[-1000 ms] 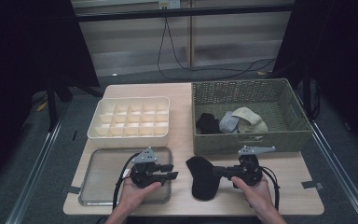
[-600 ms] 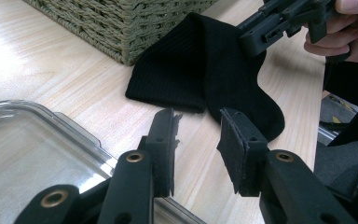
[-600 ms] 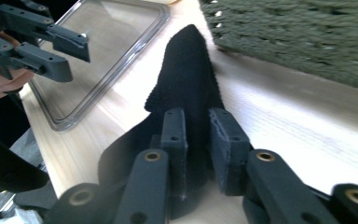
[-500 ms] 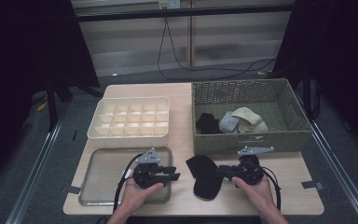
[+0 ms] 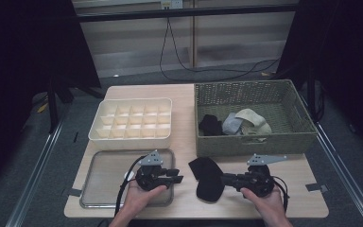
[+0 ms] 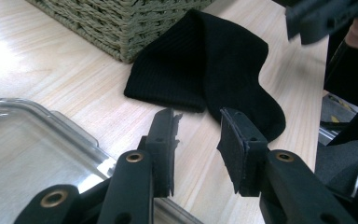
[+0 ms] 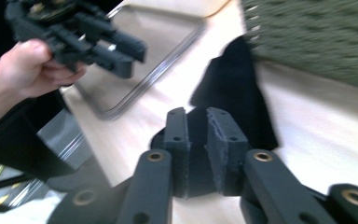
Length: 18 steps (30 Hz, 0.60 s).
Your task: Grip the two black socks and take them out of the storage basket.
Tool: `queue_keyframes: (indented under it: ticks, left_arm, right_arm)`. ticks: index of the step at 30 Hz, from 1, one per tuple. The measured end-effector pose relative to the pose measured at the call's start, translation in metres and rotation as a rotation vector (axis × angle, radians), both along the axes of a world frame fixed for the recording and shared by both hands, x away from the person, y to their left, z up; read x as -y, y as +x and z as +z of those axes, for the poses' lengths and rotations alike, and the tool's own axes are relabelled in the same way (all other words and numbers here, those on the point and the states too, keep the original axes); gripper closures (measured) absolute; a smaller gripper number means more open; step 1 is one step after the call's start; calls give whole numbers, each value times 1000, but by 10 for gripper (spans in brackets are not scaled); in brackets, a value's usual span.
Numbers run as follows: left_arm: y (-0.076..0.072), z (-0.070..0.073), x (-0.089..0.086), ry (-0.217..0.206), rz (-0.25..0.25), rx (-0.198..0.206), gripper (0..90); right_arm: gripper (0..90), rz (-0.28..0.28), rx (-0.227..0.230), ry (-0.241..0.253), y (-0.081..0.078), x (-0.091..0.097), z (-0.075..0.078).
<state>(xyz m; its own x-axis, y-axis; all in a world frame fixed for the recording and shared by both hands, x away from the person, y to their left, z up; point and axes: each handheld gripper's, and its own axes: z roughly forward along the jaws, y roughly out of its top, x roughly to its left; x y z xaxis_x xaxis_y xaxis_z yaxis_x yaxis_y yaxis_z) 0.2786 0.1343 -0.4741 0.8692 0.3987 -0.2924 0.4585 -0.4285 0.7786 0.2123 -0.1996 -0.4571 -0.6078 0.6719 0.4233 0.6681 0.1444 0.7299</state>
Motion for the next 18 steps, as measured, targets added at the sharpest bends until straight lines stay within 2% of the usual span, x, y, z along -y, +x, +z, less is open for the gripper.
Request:
queue_keyframes:
  ticks: [2,7,11,14,18]
  left_arm:
    - [1,0,2,-3,-7,-4,664]
    - [4,0,9,-6,-8,5,674]
    - [10,-4,19,8,-11,-5,675]
    - [16,-7,26,14,-14,-19,676]
    - [22,-10,35,14,-17,-32,682]
  right_arm:
    - [794,34,-17,-14,0,-7,-4]
    - [755,123,-62,-95,4,-31,-23]
    - [718,157,-77,-108,4,-40,-31]
    - [703,189,-87,-137,2,-48,-38]
    - [700,213,-75,-164,0,-53,-40]
